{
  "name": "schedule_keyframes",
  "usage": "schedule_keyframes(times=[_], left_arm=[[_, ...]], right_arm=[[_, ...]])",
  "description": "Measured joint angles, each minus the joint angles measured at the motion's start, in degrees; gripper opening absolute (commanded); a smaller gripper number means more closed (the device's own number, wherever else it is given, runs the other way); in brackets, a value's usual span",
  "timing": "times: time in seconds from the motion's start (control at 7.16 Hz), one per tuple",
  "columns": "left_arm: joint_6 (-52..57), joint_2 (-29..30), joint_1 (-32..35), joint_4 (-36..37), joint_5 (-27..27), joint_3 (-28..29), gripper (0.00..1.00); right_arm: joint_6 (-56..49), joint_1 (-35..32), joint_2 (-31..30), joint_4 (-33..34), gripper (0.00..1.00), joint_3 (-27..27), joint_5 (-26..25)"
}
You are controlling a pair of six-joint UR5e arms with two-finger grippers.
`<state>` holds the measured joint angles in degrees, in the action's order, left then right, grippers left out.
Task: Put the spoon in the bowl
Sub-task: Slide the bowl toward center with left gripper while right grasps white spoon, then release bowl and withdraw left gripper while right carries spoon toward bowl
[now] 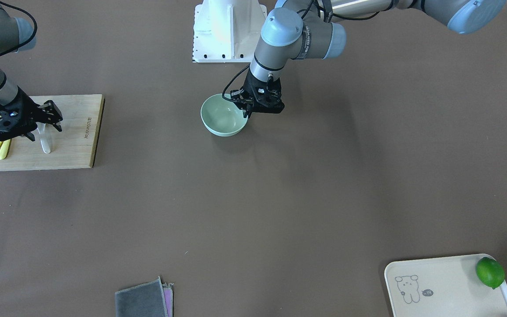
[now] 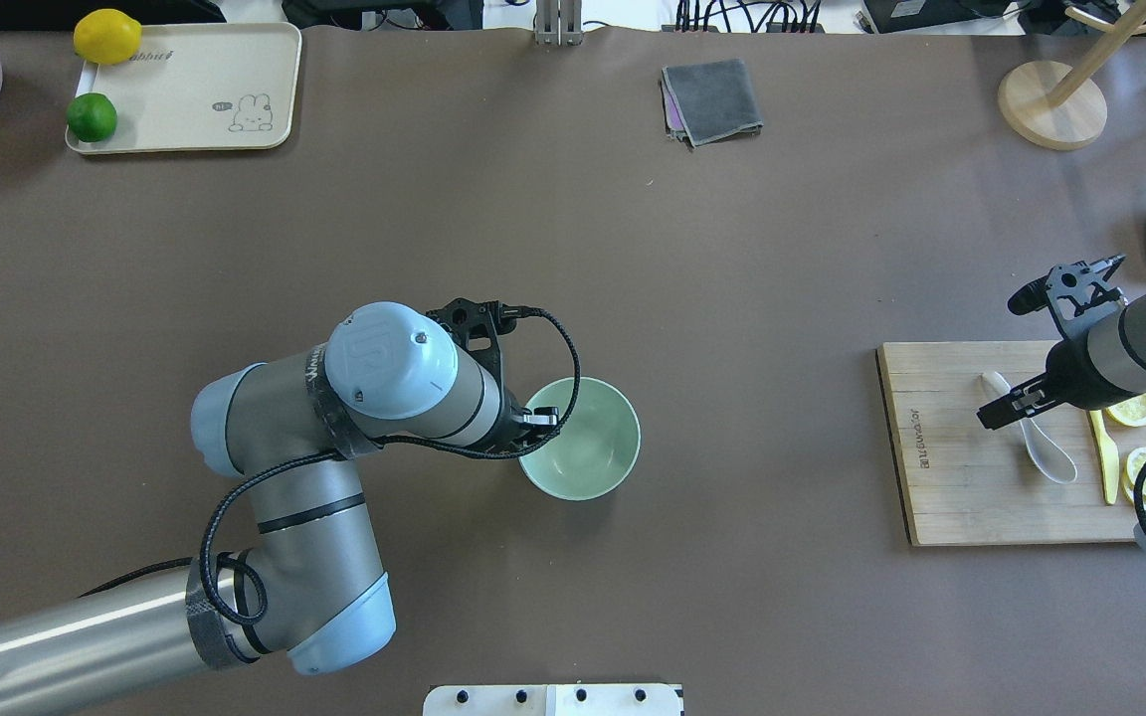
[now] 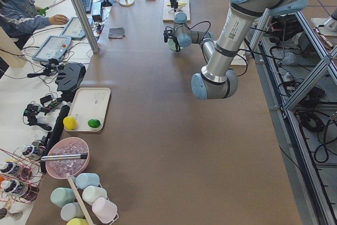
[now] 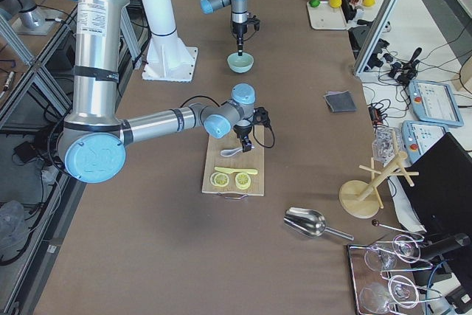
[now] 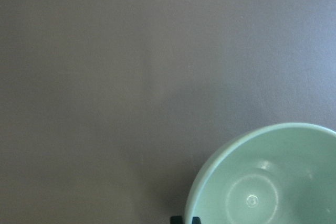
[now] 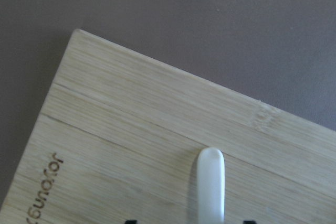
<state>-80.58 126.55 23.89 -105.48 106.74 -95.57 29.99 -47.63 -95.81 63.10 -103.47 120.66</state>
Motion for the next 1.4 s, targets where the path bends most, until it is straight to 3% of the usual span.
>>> schedule_keyframes(times=[0.28, 0.42, 0.56, 0.7, 1.12, 1.4], left_arm=[[0.0, 0.1, -0.1, 0.0, 0.0, 0.0, 0.0], [0.0, 0.1, -0.1, 0.0, 0.0, 0.0, 0.0], [0.0, 0.2, -0.2, 0.0, 0.0, 0.0, 0.21], [-0.1, 0.2, -0.2, 0.0, -0.1, 0.0, 0.97], [-0.1, 0.0, -0.2, 0.1, -2.4, -0.5, 0.98], [0.9, -2.0, 0.2, 1.3, -2.1, -4.2, 0.98]], right_arm=[[-0.6, -0.2, -0.4, 0.0, 0.27, 0.4, -0.1], [-1.2, -0.2, -0.6, 0.0, 0.1, 0.7, -0.1], [-1.6, -0.3, -0.7, 0.0, 0.0, 0.9, -0.1], [-1.7, -0.3, -0.8, 0.0, 0.0, 1.0, -0.1], [-1.7, -0.8, 0.4, 0.3, 0.0, 0.6, 0.5], [1.1, -1.2, 6.4, 5.3, 0.0, -0.2, 0.9]])
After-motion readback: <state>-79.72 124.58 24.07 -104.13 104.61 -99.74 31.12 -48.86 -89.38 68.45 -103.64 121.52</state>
